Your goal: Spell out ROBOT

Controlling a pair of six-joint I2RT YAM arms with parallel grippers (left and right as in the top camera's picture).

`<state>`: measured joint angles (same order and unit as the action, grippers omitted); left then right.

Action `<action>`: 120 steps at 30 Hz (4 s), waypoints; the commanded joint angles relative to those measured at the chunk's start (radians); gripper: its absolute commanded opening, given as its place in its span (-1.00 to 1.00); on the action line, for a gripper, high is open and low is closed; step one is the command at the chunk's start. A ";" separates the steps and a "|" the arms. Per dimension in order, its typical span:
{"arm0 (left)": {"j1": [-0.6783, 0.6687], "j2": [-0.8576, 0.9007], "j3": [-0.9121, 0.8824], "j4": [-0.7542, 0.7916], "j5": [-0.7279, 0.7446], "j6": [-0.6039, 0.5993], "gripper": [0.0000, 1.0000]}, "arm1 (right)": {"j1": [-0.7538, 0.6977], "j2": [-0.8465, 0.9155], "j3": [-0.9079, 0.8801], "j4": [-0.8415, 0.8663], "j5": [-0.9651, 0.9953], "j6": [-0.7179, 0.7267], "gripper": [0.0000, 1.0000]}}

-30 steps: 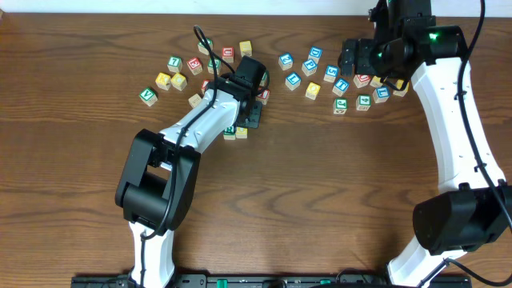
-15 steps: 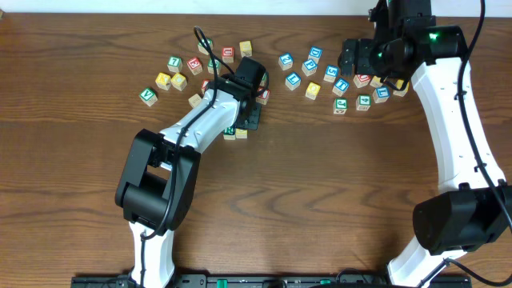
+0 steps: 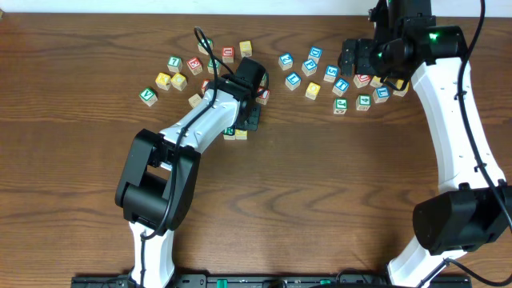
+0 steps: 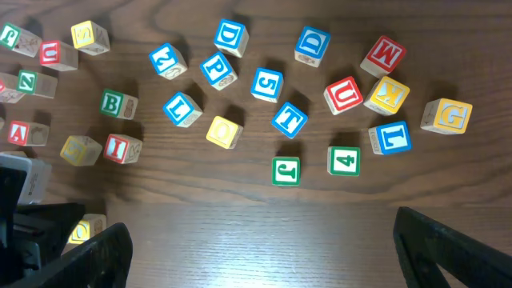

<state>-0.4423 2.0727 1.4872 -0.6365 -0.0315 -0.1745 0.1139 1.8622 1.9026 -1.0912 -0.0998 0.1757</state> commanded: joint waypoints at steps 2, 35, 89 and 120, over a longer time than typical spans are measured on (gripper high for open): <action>-0.002 0.015 -0.012 -0.009 0.002 0.017 -0.85 | 0.008 0.002 0.018 -0.001 0.004 0.010 0.98; -0.002 0.014 -0.011 -0.006 0.001 0.018 -0.85 | 0.008 0.002 0.018 -0.002 0.004 0.010 0.99; 0.300 -0.422 0.089 -0.170 -0.014 0.051 0.36 | 0.047 0.017 0.018 0.058 0.027 0.114 0.96; 0.336 -0.422 0.088 -0.140 -0.098 0.051 0.40 | 0.220 0.201 0.219 0.095 -0.018 0.127 0.50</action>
<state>-0.1120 1.6661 1.5509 -0.7795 -0.0628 -0.1295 0.3073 2.0102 1.9846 -0.9825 -0.1120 0.3035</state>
